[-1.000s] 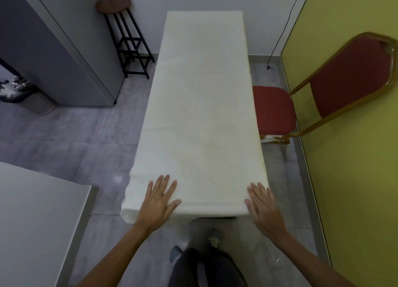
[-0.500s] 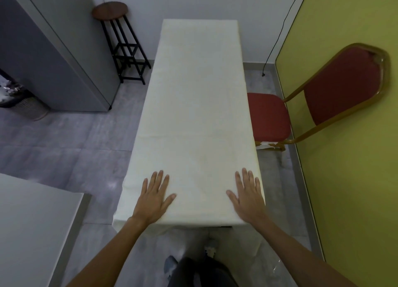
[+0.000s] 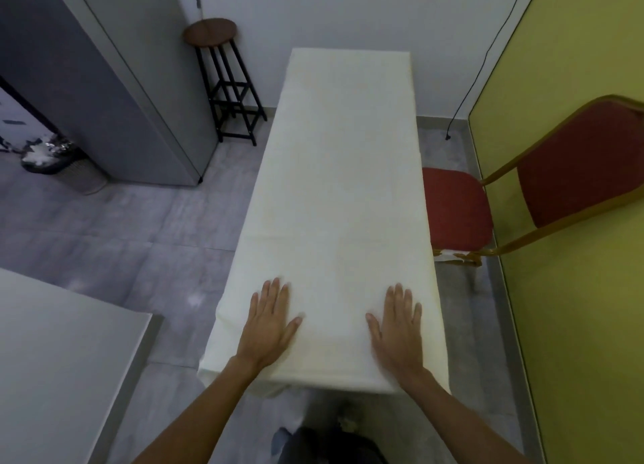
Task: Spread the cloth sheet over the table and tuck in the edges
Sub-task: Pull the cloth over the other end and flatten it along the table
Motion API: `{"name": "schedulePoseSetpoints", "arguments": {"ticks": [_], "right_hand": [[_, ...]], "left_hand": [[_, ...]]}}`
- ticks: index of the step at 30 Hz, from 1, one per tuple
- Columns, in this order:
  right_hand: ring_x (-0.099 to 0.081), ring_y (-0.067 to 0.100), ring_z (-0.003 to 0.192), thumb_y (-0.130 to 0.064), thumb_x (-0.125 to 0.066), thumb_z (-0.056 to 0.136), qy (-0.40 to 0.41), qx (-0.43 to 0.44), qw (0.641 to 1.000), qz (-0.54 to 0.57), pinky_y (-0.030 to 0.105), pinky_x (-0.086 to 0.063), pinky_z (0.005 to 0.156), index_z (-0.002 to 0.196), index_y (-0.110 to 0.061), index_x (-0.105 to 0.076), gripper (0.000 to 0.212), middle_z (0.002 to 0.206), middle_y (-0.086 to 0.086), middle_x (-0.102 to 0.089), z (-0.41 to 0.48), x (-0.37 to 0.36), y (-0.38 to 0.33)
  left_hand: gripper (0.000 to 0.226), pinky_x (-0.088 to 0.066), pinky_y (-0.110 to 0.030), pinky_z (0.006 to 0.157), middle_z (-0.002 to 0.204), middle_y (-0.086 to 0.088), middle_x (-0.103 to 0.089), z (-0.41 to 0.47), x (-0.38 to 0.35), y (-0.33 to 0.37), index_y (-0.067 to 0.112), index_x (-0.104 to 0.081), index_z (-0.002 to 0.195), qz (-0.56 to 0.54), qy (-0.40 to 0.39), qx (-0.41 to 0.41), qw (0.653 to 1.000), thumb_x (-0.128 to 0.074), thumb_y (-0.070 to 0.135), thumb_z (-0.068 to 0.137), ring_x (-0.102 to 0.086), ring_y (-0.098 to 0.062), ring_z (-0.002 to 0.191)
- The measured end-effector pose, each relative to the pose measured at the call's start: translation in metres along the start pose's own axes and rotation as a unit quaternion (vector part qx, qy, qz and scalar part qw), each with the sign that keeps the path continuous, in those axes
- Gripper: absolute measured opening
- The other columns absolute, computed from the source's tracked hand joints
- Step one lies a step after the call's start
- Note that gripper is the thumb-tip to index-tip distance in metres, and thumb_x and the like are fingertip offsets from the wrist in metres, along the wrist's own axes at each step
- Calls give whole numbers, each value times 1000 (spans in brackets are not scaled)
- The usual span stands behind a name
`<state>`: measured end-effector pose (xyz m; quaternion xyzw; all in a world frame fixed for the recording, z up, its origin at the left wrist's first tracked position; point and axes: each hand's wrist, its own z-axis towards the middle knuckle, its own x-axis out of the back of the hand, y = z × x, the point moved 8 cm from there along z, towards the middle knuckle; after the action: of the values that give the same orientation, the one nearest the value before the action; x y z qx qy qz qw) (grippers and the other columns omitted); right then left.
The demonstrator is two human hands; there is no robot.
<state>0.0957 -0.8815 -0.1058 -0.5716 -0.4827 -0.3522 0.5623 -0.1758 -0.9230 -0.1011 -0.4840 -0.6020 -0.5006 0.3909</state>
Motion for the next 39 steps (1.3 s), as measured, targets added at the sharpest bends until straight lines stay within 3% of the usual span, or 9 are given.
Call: {"name": "schedulePoseSetpoints", "arguments": {"ticks": [4, 7, 14, 16, 22, 28, 32, 34, 39], "right_hand": [[-7, 29, 154, -50, -28, 103, -31, 144, 989, -22, 53, -10, 123, 157, -6, -23, 69, 166, 12, -12, 27, -39, -73], [-15, 30, 153, -54, -28, 103, -30, 162, 985, -55, 54, -15, 122, 155, -6, -28, 71, 165, 13, -19, 35, -44, -58], [-16, 36, 151, -61, -18, 100, 13, -31, 998, -48, 60, -17, 120, 155, -2, -18, 81, 162, 20, -22, 44, 5, 40], [-15, 38, 151, -59, -17, 100, 21, -50, 998, -34, 61, -15, 120, 155, 1, -16, 81, 162, 23, -21, 59, 6, 23], [-21, 35, 151, -35, -31, 104, 43, 150, 988, -17, 58, -19, 120, 152, 1, -31, 60, 161, 19, -26, 136, -38, -138], [-21, 28, 152, -52, -20, 104, 7, 96, 990, -99, 54, -17, 122, 157, -12, -26, 67, 164, 9, -23, 219, -14, -38], [-24, 44, 146, -66, -3, 98, 39, -137, 988, -64, 67, -21, 115, 154, 0, -24, 89, 160, 25, -25, 248, 55, 100], [-29, 50, 142, -60, -4, 101, 56, -143, 986, -59, 69, -25, 112, 150, 8, -27, 87, 155, 32, -30, 270, 71, 91], [-17, 37, 151, -49, -10, 101, 50, 68, 995, -60, 55, -11, 122, 155, 0, -24, 74, 163, 20, -21, 327, 38, -63]], "left_hand": [[71, -2, -42, 124, 164, -6, 1, 34, -3, 3, 14, -10, 157, -6, 0, -12, 1000, -19, 57, 102, 3, -23, 152], [67, -4, -44, 123, 165, -3, -1, 20, -8, -41, 21, -13, 157, 19, 2, -18, 1000, -23, 58, 102, 2, -22, 152], [102, -13, -55, 120, 163, -16, -6, -36, 6, -191, 7, -11, 156, -83, 0, 217, 973, -4, 80, 86, -8, -35, 151], [91, -17, -53, 120, 162, -17, -13, -23, 25, -180, 3, -16, 155, -81, 33, 165, 982, -13, 71, 94, -14, -34, 150], [57, -18, -50, 120, 163, -13, -16, 135, 32, -9, 4, -24, 153, -39, 78, -134, 987, -34, 32, 105, -8, -29, 152], [71, -12, -52, 121, 165, -5, -11, 214, 26, -100, 20, -19, 157, 25, 48, -28, 998, -18, 61, 98, -6, -29, 152], [95, -20, -65, 113, 155, -28, -27, 231, 64, -221, -3, -35, 146, -2, 50, 130, 990, -6, 70, 94, -21, -50, 142], [83, -21, -61, 116, 154, -28, -29, 259, 83, -200, -4, -36, 146, -16, 71, 69, 995, -14, 60, 98, -23, -48, 143], [66, -10, -48, 122, 161, -16, -20, 335, 94, -33, 0, -27, 151, -17, 102, -135, 985, -18, 40, 100, -10, -33, 151]]}}
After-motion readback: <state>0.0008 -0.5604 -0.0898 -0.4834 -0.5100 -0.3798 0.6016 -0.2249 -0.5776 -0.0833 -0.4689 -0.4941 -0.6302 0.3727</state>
